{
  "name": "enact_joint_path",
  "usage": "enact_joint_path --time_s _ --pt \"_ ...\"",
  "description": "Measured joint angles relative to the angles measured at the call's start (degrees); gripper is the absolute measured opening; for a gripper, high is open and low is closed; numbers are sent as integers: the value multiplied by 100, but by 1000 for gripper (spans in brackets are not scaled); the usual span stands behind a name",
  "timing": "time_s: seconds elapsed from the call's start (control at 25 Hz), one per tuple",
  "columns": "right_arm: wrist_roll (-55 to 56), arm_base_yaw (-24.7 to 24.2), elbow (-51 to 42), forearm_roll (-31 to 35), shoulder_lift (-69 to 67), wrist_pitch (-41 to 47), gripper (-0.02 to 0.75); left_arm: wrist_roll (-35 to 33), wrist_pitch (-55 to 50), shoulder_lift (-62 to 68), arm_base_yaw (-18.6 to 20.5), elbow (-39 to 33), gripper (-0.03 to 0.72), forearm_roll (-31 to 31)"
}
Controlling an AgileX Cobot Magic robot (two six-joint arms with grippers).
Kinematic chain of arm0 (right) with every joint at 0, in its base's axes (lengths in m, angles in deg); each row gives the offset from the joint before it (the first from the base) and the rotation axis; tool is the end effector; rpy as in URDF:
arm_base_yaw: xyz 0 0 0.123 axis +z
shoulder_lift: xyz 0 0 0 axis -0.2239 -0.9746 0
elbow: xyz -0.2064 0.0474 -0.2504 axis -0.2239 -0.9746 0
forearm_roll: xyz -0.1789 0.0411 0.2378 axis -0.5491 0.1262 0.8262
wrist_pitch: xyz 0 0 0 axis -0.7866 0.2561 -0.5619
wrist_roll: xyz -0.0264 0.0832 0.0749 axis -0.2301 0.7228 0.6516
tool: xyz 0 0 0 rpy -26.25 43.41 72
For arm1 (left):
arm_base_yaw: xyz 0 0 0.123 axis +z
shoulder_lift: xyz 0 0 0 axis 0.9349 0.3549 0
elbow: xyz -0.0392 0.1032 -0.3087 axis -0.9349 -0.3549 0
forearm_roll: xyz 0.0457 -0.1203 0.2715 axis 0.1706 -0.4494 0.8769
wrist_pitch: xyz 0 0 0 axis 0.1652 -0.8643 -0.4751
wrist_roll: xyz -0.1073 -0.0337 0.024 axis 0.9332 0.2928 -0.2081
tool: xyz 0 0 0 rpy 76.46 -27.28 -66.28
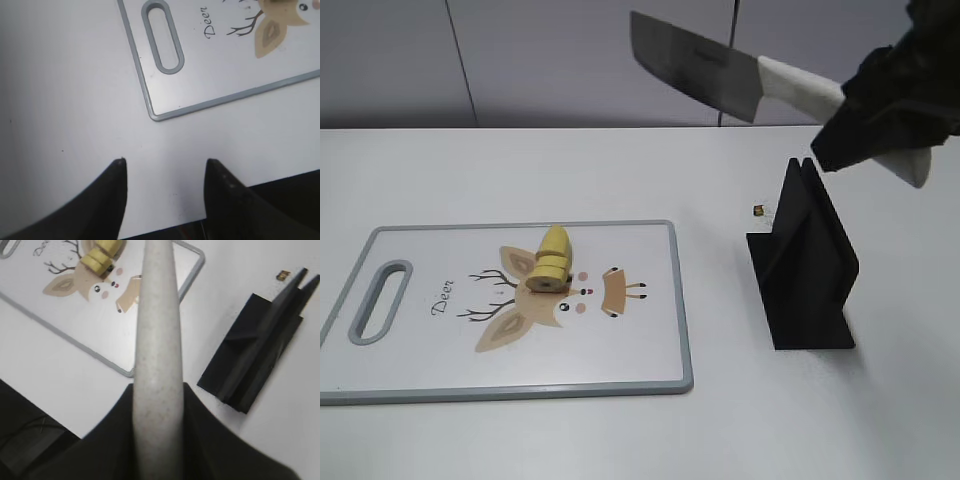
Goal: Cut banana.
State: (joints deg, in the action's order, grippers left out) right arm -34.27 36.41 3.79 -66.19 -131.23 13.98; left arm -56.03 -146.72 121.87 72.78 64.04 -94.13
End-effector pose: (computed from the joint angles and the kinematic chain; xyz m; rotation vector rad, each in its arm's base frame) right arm 0.2743 0.1535 0.3563 -0.6299 2.5013 0.5115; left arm 0.1491 -0.0141 0.3163 0.3878 2.5874 -0.1424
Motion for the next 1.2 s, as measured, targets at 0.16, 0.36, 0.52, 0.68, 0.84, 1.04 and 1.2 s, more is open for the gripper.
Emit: enact_joint_path --time_s 0.16,0.36,0.52,0.68,0.84,1.04,1.2 --pt "799 0 -465 -369 477 -210 160 325 185 -1019 0 -519 489 31" --pt "1701 0 -944 -708 1028 -531 160 376 240 -2152 0 -798 489 194" --pt "2180 0 -1377 -891 1404 -806 160 413 207 -2823 0 -970 489 213" --pt "2730 0 -1805 -1255 1685 -992 160 439 165 -3403 0 -1282 489 213" --pt "2978 0 -2142 -1453 1796 -1048 160 689 194 -3970 0 -1539 489 327" --pt "3342 0 -2481 -1610 1790 -1368 160 1108 261 -4471 0 -1539 489 656" --pt "3447 0 -2534 -1749 1614 -1539 160 1212 272 -4503 0 -1550 489 718"
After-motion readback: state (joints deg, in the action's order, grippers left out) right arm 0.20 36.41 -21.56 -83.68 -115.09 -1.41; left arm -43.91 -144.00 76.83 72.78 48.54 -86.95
